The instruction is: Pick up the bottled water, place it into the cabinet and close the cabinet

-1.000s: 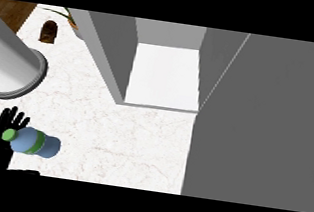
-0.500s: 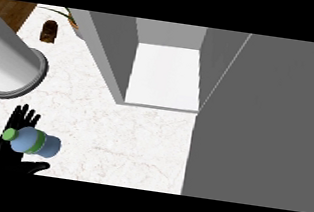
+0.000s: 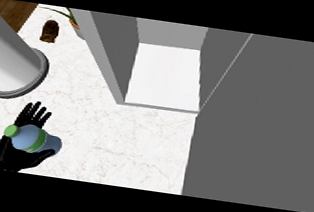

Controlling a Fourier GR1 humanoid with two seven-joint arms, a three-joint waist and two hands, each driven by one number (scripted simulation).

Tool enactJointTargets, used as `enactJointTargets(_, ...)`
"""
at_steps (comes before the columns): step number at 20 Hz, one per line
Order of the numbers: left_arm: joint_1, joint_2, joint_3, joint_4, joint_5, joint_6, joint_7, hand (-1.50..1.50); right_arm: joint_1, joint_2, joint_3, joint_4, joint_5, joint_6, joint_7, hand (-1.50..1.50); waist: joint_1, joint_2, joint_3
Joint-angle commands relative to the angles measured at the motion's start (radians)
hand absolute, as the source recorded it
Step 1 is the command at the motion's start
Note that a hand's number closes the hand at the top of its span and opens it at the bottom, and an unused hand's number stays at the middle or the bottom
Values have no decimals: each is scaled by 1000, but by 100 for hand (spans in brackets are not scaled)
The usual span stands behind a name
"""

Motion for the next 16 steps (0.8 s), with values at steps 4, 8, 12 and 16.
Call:
enactJointTargets(4,-78,17,15,34,71,-79,0,150,51,-3,-37,-130,-117,16,50,-150,4,0,1)
enactJointTargets(8,-75,6,-4,69,57,-81,-64,150,55,-19,-61,-130,-119,39,42,-150,2,1,0)
enactJointTargets(12,-40,-21,-12,-15,46,-17,-152,150,61,3,-37,-154,-101,19,47,-150,11,1,0)
enactJointTargets(16,-52,-129,-68,-53,15,91,-170,150,25,4,-42,-89,-75,43,16,-150,6,-1,1)
